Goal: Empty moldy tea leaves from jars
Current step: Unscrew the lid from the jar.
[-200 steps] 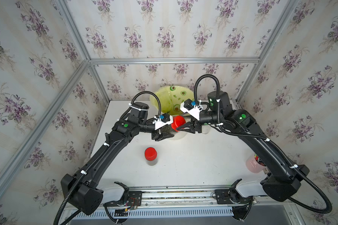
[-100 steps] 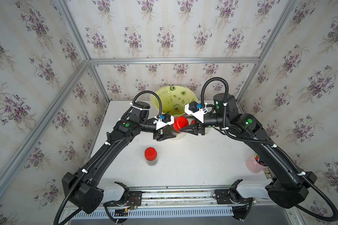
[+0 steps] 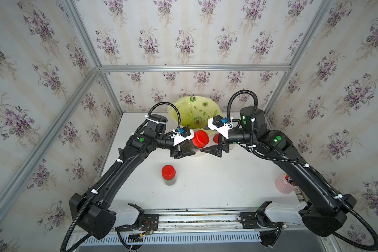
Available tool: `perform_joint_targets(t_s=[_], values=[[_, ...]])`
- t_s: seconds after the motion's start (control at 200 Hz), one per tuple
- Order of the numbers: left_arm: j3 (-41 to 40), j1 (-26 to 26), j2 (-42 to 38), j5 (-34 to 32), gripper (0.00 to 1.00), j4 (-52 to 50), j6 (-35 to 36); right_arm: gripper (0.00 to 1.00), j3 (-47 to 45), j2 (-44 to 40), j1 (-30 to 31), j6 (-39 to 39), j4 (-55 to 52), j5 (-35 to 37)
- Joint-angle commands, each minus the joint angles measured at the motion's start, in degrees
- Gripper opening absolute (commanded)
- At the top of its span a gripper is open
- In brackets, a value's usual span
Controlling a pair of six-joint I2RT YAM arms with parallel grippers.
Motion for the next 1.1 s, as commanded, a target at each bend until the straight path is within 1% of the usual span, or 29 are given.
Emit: perform_joint_targets(t_s=[0.0,0.215,0.385,0.475,0.575,0.814,0.924,1.094], values=[[0.4,0.1,0.1,0.7,0.68,0.0,0.2,0.99,-0.4,-1.1,0.0,3.1,3.3,2.0],[0.2,0.1,-0.2,-0.3,0.67,0.0,0.2,1.00,-1.1,-2.6,0.2,15.5,3.1,6.5],[0.5,0.0,0.2,-0.3,0.67,0.0,0.1,1.00,-0.8,-3.3,0.9,23.4,2.0,7.4],[0.5,0.0,0.2,-0.3,0.67,0.0,0.0,1.00,-0.5,-2.7,2.8,26.3,1.4,11.7],[0.6,0.0,0.2,-0.3,0.67,0.0,0.0,1.00,-0.2,-1.4,3.8,29.5,0.8,14.6],[0.6,0.0,0.1,-0.2,0.67,0.0,0.0,0.99,0.1,-0.5,6.3,31.8,1.0,21.1],[0.6,0.0,0.1,-0.2,0.67,0.0,0.0,0.99,0.4,-0.4,6.5,32.0,1.0,21.0],[0.5,0.0,0.0,-0.1,0.67,0.0,0.0,0.95,0.3,0.2,6.9,31.8,0.9,21.8]])
